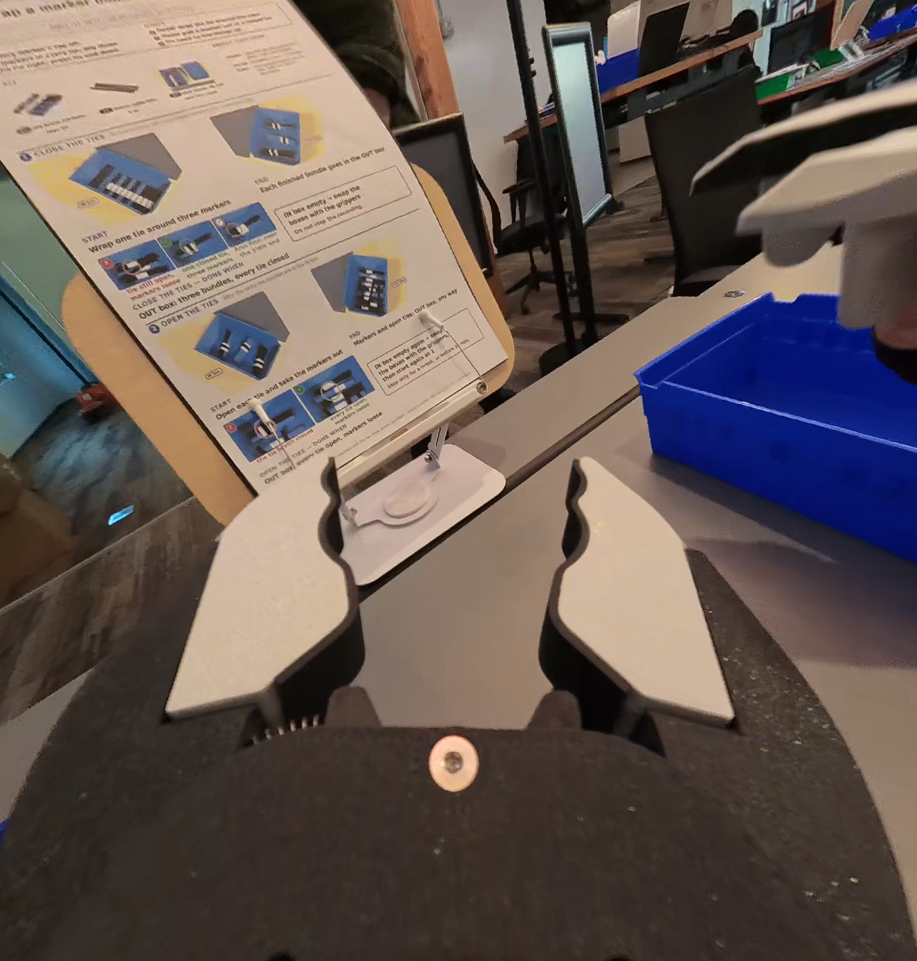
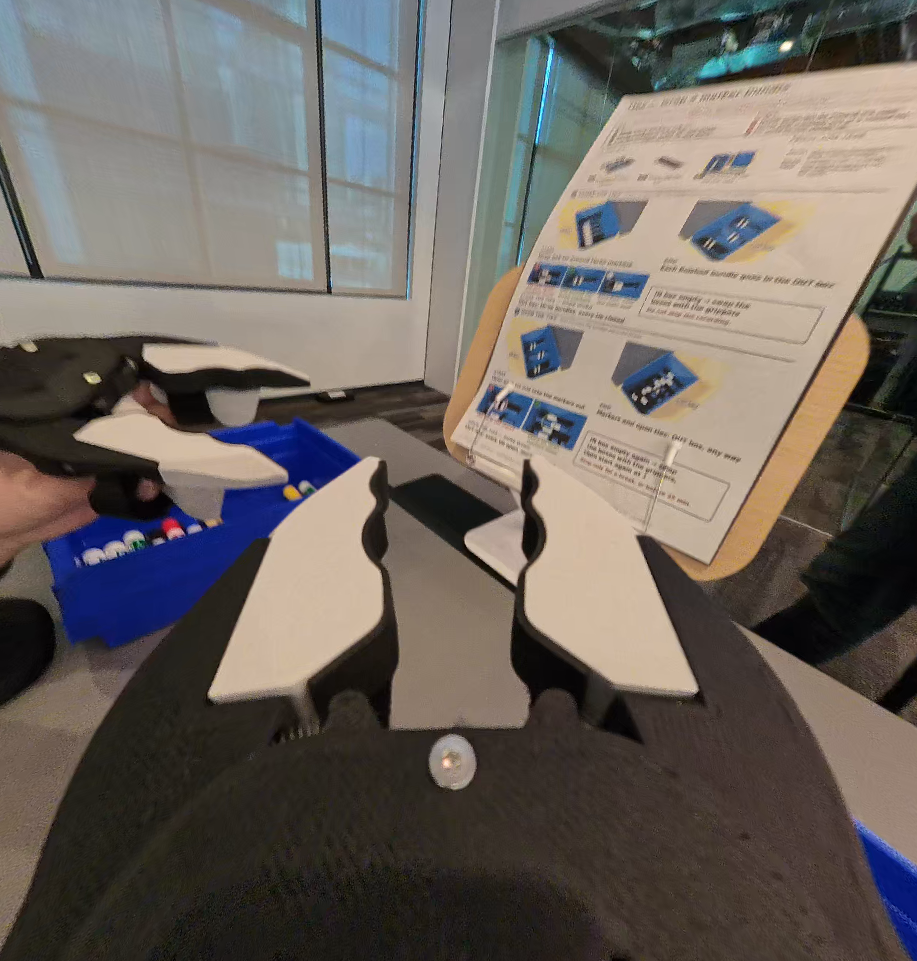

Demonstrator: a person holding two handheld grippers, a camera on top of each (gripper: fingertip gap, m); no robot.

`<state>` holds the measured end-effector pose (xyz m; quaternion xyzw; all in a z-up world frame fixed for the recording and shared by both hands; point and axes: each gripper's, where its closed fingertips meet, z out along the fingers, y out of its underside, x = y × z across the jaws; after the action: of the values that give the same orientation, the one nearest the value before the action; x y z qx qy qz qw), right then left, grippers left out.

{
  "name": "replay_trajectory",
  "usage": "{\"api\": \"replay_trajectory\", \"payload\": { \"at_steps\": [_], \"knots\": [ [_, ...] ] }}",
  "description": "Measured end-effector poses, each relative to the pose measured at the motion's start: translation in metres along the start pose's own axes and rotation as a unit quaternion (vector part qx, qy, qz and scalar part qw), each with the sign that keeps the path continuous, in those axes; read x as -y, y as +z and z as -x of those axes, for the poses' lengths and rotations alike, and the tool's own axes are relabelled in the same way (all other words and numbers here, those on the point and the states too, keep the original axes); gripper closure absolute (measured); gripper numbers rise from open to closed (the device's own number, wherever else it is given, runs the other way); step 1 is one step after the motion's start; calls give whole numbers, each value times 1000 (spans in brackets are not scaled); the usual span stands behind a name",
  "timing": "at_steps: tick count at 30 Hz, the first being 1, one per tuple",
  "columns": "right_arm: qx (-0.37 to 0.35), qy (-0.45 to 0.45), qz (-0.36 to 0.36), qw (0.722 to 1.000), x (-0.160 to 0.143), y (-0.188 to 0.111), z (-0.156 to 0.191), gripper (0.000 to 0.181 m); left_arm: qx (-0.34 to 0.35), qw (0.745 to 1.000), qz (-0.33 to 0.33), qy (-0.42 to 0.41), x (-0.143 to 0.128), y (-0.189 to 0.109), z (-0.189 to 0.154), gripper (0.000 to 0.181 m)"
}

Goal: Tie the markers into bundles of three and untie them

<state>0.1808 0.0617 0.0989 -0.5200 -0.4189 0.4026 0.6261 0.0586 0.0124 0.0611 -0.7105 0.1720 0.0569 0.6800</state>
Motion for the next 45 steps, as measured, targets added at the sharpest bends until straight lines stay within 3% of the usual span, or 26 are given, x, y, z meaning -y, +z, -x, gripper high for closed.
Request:
{"api": "replay_trajectory", "payload": {
  "at_steps": [4, 7, 11, 13, 17, 19, 25, 28, 30, 33, 41, 45],
  "knots": [
    [4, -33, 40, 999, -26, 13, 10, 143, 7, 1000, -9, -1, -1, 0, 5, 107],
    [29, -43, 16, 999, -18, 14, 26, 160, 32, 999, -6, 13, 4, -11, 26, 112],
    [35, -52, -8, 998, -5, 9, 30, 177, 104, 994, -4, 31, 20, -53, 81, 119],
    [48, -48, -24, 997, 1, 5, 30, 181, 125, 992, -25, 15, 31, -80, 104, 130],
    [65, -51, -49, 995, 10, -3, 27, 181, 100, 992, -71, -30, 42, -123, 126, 155],
    [78, -44, -49, 995, 12, -7, 27, 181, 73, 995, -63, -22, 36, -135, 128, 181],
    [181, -16, -80, 980, 23, -22, 49, 172, 14, 998, 62, 13, -10, -148, 125, 181],
    [285, 42, -96, 953, 28, -32, 69, 165, -5, 995, 104, 11, -26, -149, 121, 181],
    [332, 72, -73, 938, 23, -35, 77, 163, -26, 989, 147, -13, -46, -145, 115, 165],
    [301, 41, -35, 952, 9, -26, 72, 170, -22, 969, 246, -1, -88, -138, 119, 152],
    [285, -22, 22, 958, -11, -18, 81, 161, -88, 930, 350, -70, -182, -79, 100, 159],
    [283, -24, 46, 958, -21, -13, 81, 160, -108, 896, 427, -58, -222, -75, 91, 157]
  ]
}}
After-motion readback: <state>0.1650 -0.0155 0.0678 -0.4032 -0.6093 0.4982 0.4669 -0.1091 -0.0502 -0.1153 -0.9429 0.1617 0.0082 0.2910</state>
